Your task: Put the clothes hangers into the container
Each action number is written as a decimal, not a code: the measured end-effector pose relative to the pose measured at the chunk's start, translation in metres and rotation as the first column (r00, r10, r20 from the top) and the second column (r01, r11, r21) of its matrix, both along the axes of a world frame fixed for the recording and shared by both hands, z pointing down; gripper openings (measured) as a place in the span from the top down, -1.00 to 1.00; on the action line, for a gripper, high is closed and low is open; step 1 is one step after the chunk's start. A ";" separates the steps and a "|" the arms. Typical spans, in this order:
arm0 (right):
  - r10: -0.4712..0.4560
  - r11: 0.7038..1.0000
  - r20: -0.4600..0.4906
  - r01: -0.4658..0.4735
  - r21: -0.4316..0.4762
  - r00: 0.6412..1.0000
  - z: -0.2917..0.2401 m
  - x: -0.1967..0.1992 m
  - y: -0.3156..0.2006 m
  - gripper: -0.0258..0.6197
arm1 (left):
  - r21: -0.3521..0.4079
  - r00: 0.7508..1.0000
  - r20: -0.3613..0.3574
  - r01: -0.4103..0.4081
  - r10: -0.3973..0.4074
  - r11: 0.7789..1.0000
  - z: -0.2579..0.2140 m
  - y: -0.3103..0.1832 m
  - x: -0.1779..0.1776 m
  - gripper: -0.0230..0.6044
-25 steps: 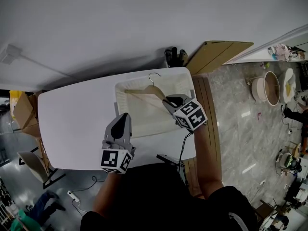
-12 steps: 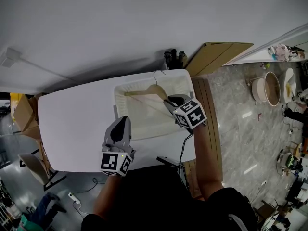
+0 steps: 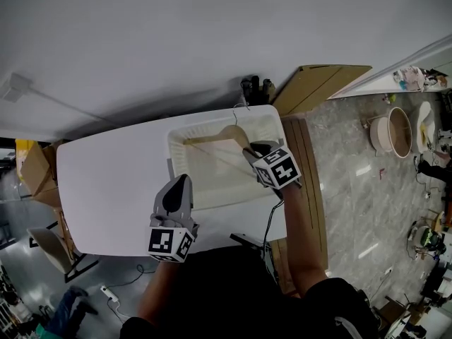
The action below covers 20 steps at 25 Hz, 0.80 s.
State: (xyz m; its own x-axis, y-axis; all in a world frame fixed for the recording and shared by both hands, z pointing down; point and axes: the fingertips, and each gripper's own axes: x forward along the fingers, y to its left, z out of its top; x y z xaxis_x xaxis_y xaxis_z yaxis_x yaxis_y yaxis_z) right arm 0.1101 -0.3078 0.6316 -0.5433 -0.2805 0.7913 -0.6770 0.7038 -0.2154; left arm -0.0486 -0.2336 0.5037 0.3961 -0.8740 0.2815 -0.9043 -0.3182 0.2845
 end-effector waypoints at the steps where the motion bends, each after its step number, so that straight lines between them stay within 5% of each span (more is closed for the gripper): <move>1: 0.002 1.000 -0.003 -0.002 -0.003 1.000 0.001 0.000 0.000 0.62 | -0.002 1.000 -0.001 0.001 -0.001 1.000 0.000 0.000 -0.001 0.91; 20: 0.007 1.000 -0.032 -0.007 0.008 0.999 0.003 0.001 0.000 0.57 | 0.002 1.000 -0.007 0.020 -0.020 1.000 -0.002 0.002 -0.006 0.91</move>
State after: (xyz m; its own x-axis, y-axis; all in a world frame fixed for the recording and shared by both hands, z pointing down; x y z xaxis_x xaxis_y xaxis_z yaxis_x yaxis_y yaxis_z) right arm 0.1109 -0.3081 0.6348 -0.5157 -0.2907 0.8059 -0.6884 0.7006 -0.1878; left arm -0.0550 -0.2312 0.5015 0.3802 -0.8823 0.2775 -0.9087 -0.3004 0.2899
